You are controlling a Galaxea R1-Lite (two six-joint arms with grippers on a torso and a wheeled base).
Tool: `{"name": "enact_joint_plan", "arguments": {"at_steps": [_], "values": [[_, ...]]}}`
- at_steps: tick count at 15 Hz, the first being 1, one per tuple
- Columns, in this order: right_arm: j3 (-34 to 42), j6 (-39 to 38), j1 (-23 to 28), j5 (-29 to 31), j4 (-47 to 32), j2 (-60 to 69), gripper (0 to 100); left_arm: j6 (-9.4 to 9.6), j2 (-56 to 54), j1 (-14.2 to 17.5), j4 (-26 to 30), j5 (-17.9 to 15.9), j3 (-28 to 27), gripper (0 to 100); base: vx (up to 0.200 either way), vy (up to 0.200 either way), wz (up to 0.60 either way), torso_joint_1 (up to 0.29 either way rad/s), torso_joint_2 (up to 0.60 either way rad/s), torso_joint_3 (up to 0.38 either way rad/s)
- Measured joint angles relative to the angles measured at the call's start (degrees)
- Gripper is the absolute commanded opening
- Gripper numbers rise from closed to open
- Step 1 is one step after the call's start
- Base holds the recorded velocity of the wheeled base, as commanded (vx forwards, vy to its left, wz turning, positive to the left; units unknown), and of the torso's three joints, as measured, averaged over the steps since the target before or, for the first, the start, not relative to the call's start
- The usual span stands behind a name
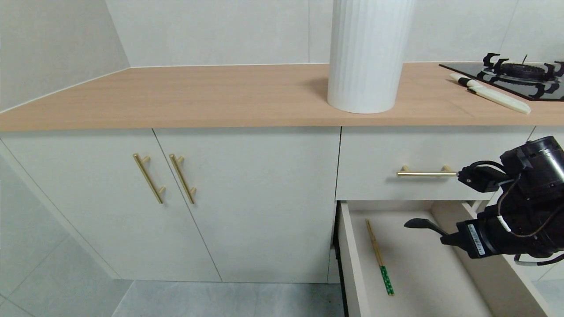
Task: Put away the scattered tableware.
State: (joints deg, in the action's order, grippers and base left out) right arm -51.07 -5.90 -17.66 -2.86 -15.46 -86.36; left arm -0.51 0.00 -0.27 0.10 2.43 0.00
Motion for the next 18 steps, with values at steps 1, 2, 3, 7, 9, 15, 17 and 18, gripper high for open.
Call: {"name": "enact_joint_plan", "arguments": {"at_steps": [1, 2, 3, 7, 9, 15, 17, 18], "values": [[0.0, 0.0, 0.0, 0.0, 0.0, 0.0, 0, 0.00, 0.0, 0.0, 0.0, 0.0, 0.0, 100, 0.000, 0.000, 0.00, 0.000, 0.00, 0.000], [0.0, 0.0, 0.0, 0.0, 0.0, 0.0, 0, 0.00, 0.0, 0.0, 0.0, 0.0, 0.0, 100, 0.000, 0.000, 0.00, 0.000, 0.00, 0.000], [0.1, 0.0, 0.0, 0.0, 0.0, -0.1, 0, 0.02, 0.0, 0.0, 0.0, 0.0, 0.0, 100, 0.000, 0.000, 0.00, 0.000, 0.00, 0.000], [0.4, 0.0, 0.1, 0.3, 1.6, -2.1, 0, 0.00, 0.0, 0.0, 0.0, 0.0, 0.0, 100, 0.000, 0.000, 0.00, 0.000, 0.00, 0.000], [0.9, 0.0, 0.3, 2.5, 4.2, -4.5, 0, 0.00, 0.0, 0.0, 0.0, 0.0, 0.0, 100, 0.000, 0.000, 0.00, 0.000, 0.00, 0.000], [2.6, -0.3, 0.5, 9.0, 15.9, -16.6, 0, 0.00, 0.0, 0.0, 0.0, 0.0, 0.0, 100, 0.000, 0.000, 0.00, 0.000, 0.00, 0.000], [2.8, -0.8, 0.5, 9.2, 20.8, -20.7, 0, 0.00, 0.0, 0.0, 0.0, 0.0, 0.0, 100, 0.000, 0.000, 0.00, 0.000, 0.00, 0.000], [3.0, -1.4, 0.5, 9.2, 24.1, -22.5, 0, 0.00, 0.0, 0.0, 0.0, 0.0, 0.0, 100, 0.000, 0.000, 0.00, 0.000, 0.00, 0.000]]}}
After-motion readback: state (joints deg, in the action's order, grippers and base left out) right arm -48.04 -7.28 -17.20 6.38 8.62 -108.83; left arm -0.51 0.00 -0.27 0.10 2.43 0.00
